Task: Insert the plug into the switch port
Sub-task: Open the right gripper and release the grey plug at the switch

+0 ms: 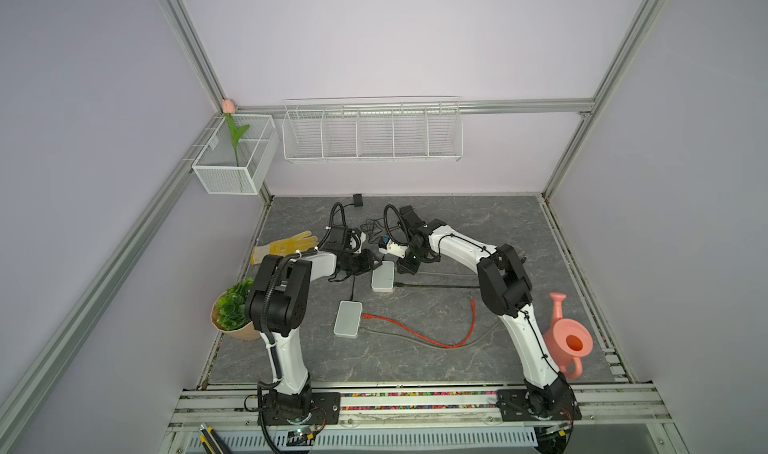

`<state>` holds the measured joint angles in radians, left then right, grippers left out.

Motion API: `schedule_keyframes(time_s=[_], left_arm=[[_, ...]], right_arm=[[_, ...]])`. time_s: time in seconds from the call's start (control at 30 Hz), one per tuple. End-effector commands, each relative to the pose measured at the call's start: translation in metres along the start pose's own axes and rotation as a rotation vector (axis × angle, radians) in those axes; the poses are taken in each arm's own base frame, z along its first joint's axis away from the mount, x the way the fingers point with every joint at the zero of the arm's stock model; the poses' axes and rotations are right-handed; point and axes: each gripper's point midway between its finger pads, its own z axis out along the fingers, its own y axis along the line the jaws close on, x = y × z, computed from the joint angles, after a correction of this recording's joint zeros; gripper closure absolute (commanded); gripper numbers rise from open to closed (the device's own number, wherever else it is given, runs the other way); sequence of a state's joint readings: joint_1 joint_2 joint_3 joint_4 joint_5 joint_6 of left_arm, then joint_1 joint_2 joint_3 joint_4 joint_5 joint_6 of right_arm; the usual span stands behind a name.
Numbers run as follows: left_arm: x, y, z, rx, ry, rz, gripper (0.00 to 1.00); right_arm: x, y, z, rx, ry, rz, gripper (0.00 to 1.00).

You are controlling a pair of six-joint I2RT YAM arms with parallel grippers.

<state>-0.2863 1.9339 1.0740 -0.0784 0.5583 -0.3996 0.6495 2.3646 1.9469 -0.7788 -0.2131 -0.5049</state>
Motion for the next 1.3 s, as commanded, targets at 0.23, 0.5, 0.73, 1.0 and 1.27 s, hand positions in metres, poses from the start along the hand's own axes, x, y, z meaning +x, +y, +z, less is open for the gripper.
schedule_keyframes(time_s=[0.23,0.5,0.73,1.0,1.27], left_arm=[[0.003,0.000,0.017,-0.005,0.050,0.015,0.62],[0.018,-0.010,0.030,0.010,0.101,0.041,0.62],[0.035,-0.019,0.042,0.040,0.126,0.042,0.63],[0.044,-0.023,0.046,0.062,0.131,0.040,0.63],[0.014,-0.011,0.020,0.033,0.070,0.043,0.59]], right_arm=[[-0.022,0.016,0.008,-0.062,-0.074,-0.003,0.93],[-0.040,0.011,0.008,-0.014,-0.112,-0.023,0.93],[-0.061,0.010,0.006,0.042,-0.161,-0.039,0.93],[-0.079,0.008,0.003,0.050,-0.236,-0.015,0.93],[-0.066,-0.005,-0.011,0.138,-0.221,-0.005,0.88]])
